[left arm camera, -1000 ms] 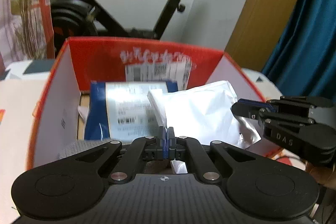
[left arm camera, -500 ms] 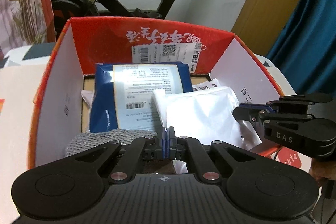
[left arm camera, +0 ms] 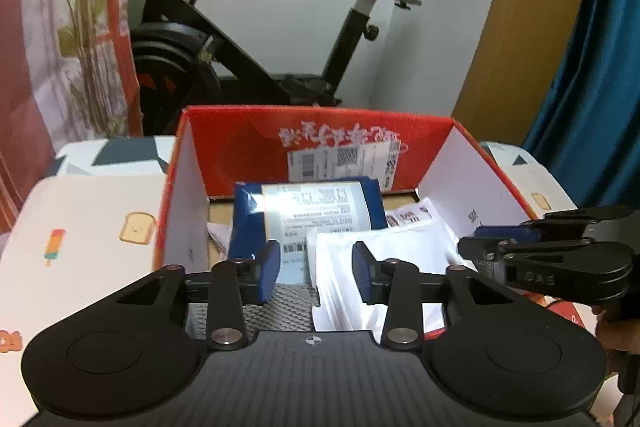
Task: Organize soft objects
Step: 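Lower the white pouch into the box and open the right tool, then withdraw both tools from the box toward the black eye mask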
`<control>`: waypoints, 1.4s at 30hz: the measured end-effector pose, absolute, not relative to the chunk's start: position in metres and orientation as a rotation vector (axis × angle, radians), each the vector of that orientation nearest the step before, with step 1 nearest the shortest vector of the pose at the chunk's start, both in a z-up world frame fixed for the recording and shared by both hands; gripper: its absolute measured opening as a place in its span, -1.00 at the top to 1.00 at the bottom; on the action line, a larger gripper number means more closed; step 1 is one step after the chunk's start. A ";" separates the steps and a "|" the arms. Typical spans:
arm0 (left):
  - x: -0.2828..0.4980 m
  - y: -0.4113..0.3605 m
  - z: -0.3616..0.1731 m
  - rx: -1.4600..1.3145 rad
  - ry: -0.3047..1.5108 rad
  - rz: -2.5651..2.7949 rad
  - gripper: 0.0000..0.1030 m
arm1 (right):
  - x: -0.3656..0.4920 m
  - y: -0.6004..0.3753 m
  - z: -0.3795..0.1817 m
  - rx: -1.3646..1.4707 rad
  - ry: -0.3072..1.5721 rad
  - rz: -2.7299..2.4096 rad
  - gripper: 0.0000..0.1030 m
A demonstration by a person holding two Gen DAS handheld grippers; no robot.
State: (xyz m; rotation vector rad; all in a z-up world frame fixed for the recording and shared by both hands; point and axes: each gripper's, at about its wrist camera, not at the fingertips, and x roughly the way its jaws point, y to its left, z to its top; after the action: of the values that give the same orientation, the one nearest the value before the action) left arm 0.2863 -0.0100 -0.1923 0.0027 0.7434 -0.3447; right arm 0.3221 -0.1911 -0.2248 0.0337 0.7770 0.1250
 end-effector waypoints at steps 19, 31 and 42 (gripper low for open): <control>0.240 0.010 -0.176 0.030 0.642 -0.230 -1.00 | 0.260 -0.196 -0.191 0.123 0.609 0.061 -0.99; 0.207 0.019 -0.187 0.064 0.620 -0.211 -1.00 | 0.219 -0.194 -0.210 0.162 0.561 0.052 -0.99; 0.181 0.022 -0.206 0.089 0.631 -0.190 -0.99 | 0.189 -0.184 -0.232 0.175 0.536 0.061 -0.99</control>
State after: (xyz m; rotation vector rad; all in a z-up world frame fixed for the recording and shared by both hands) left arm 0.1807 0.0223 -0.2057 0.0890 0.6309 -0.1901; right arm 0.1888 -0.1842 -0.2316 0.1752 0.5364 0.0608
